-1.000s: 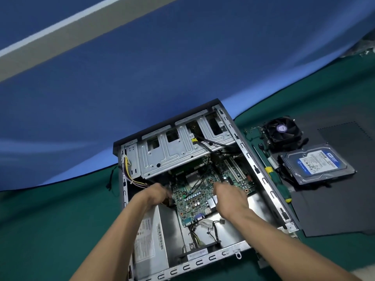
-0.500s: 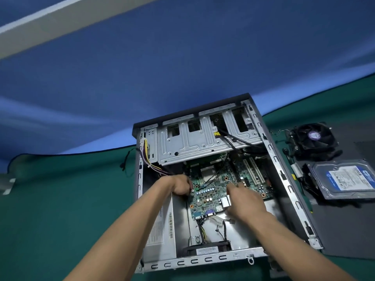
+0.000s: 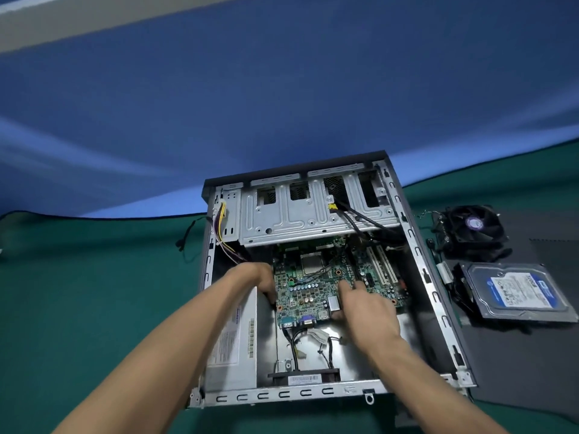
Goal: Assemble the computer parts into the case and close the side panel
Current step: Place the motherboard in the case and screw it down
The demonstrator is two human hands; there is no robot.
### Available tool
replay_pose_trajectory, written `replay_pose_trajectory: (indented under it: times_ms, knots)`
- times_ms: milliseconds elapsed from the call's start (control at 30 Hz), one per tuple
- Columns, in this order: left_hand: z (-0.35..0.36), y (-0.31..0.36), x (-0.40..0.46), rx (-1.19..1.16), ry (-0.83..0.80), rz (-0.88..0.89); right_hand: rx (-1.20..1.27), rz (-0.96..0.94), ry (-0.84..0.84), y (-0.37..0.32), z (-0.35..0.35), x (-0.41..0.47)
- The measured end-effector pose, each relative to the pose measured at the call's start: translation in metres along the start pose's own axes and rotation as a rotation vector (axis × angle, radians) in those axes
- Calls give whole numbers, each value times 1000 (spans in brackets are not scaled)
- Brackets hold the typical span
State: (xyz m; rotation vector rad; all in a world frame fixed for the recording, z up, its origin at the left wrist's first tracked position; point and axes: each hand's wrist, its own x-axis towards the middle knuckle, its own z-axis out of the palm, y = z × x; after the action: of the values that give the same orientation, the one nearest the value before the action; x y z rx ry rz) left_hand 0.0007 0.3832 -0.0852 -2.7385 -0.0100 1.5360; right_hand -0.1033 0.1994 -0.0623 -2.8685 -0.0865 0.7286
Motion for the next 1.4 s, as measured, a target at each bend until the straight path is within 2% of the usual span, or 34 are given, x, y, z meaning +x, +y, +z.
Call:
replay_pose_trajectory:
  times_ms: [133,300,467,567,767,900,1033,1067,1167,1267,1400]
  knots:
    - [1,-6,0,-106,-3,-10,45,12,18,3,0,-2]
    - [2,-13,5,-208,202,-56,34,15,46,5,3,-1]
    - [3,-14,-1,-331,136,-60,38,31,35,4,5,3]
    - [1,-13,-1,-295,168,-85,30,28,47,2,6,4]
    - [-2,-13,-1,-428,211,-107,-3,5,62,-4,9,7]
    - [0,-12,-2,-710,272,-109,6,-2,49,-5,11,9]
    - [-4,-10,-6,-992,161,-74,1,-7,53,-5,13,12]
    - [-4,-9,-5,-983,155,-42,14,-5,47,-5,12,13]
    - [-1,-6,-6,-701,144,75,43,-6,26,-3,12,14]
    - [1,-3,-4,-542,145,139,57,-14,32,0,10,15]
    - [-1,0,-10,-155,336,149,101,-2,16,3,10,17]
